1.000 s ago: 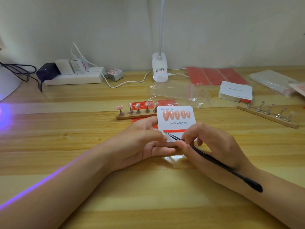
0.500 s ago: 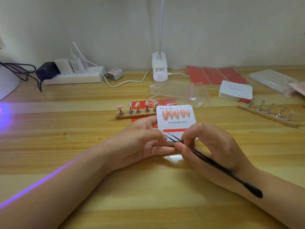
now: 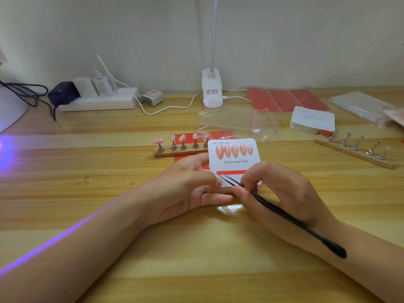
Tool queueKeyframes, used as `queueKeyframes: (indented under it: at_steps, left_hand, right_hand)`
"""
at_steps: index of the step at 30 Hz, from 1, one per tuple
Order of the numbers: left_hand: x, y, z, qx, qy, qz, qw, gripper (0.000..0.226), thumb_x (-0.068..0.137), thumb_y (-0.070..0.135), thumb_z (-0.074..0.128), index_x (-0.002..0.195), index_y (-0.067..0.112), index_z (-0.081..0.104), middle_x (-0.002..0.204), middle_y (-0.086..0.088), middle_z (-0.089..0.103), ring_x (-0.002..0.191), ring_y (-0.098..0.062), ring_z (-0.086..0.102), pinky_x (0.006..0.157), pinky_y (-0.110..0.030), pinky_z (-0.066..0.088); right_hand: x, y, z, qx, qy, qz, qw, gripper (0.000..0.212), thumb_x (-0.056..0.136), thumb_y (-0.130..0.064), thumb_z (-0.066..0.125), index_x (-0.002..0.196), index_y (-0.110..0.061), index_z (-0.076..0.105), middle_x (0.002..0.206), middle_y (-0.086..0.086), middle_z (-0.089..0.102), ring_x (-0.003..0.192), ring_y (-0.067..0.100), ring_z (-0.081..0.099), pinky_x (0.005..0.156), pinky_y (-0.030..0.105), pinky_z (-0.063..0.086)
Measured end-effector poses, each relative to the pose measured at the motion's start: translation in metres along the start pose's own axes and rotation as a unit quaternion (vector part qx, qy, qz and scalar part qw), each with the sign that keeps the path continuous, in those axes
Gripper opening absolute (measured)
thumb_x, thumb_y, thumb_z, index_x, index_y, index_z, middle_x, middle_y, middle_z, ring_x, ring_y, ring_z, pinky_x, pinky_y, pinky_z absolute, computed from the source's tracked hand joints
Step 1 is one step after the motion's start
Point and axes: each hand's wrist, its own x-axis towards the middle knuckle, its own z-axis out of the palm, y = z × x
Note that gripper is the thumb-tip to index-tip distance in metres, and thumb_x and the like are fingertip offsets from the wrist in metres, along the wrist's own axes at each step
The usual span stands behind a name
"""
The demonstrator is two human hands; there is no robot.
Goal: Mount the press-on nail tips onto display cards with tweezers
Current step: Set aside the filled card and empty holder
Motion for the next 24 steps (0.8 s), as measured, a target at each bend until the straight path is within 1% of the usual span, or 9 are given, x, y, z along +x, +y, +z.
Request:
queueKeyframes:
  at_steps: [3,5,7,13,16,21,24]
  left_hand:
    - [-0.0001,-0.0002,0.0001,-0.002,0.0,0.0,1.0,0.048,0.075,-0.009,0.046,0.119,0.008,0.054,0.104,-0.012,0.069,0.08,-0.02,0.07,0.062,-0.02,0.057]
    - [0.0,-0.0002,0.0001,-0.005,-0.003,0.0,1.0,0.049,0.076,-0.01,0.045,0.121,0.007,0.052,0.105,-0.013,0.069,0.081,-0.02,0.07,0.062,-0.021,0.057]
    - [-0.0001,-0.0003,0.0001,-0.001,-0.003,0.0,1.0,0.05,0.075,-0.009,0.046,0.122,0.008,0.052,0.105,-0.012,0.069,0.082,-0.02,0.07,0.062,-0.02,0.057]
    - [-0.0002,-0.0002,-0.0001,-0.002,0.0,-0.002,1.0,0.051,0.075,-0.008,0.047,0.123,0.009,0.051,0.107,-0.012,0.069,0.083,-0.021,0.07,0.062,-0.02,0.056]
    - [0.0003,-0.0002,-0.0003,-0.002,0.002,-0.004,1.0,0.051,0.075,-0.008,0.047,0.123,0.009,0.051,0.109,-0.013,0.068,0.084,-0.022,0.07,0.062,-0.02,0.057]
    - [0.0004,0.0001,0.0005,0.002,0.008,-0.001,1.0,0.05,0.074,-0.007,0.048,0.122,0.008,0.052,0.1,-0.011,0.07,0.08,-0.019,0.07,0.063,-0.021,0.057]
    - [0.0002,-0.0004,0.0003,0.007,0.011,-0.001,1.0,0.051,0.074,-0.007,0.049,0.124,0.008,0.051,0.101,-0.012,0.07,0.08,-0.019,0.07,0.063,-0.021,0.057]
  right_hand:
    - [0.0,-0.0006,-0.0005,-0.006,-0.004,-0.005,1.0,0.006,0.083,-0.02,0.056,0.082,-0.018,0.051,0.063,-0.002,0.056,0.054,0.017,0.051,0.055,0.027,0.043]
    - [-0.0002,-0.0008,-0.0003,-0.014,-0.005,-0.001,1.0,0.012,0.082,-0.019,0.057,0.076,-0.009,0.058,0.062,-0.001,0.056,0.053,0.017,0.052,0.055,0.028,0.043]
    - [0.0005,-0.001,-0.0001,-0.014,-0.003,0.003,1.0,0.017,0.083,-0.019,0.056,0.072,-0.006,0.058,0.062,-0.001,0.056,0.053,0.017,0.052,0.054,0.028,0.043]
    - [0.0016,-0.0006,0.0015,-0.008,0.005,-0.006,1.0,0.02,0.084,-0.015,0.054,0.069,-0.003,0.059,0.059,0.003,0.056,0.049,0.02,0.053,0.052,0.03,0.044]
    - [0.002,-0.0007,0.0023,-0.01,0.004,-0.003,1.0,0.022,0.085,-0.016,0.053,0.07,-0.003,0.059,0.059,0.004,0.056,0.049,0.022,0.053,0.051,0.032,0.044]
    - [0.0024,0.0008,0.002,-0.012,0.002,-0.003,1.0,0.022,0.086,-0.018,0.053,0.07,-0.004,0.059,0.06,0.003,0.056,0.051,0.021,0.052,0.051,0.031,0.043]
    - [0.0023,0.0007,0.0019,-0.022,-0.006,-0.008,1.0,0.024,0.088,-0.019,0.052,0.071,-0.004,0.06,0.061,0.003,0.057,0.053,0.019,0.051,0.052,0.03,0.042]
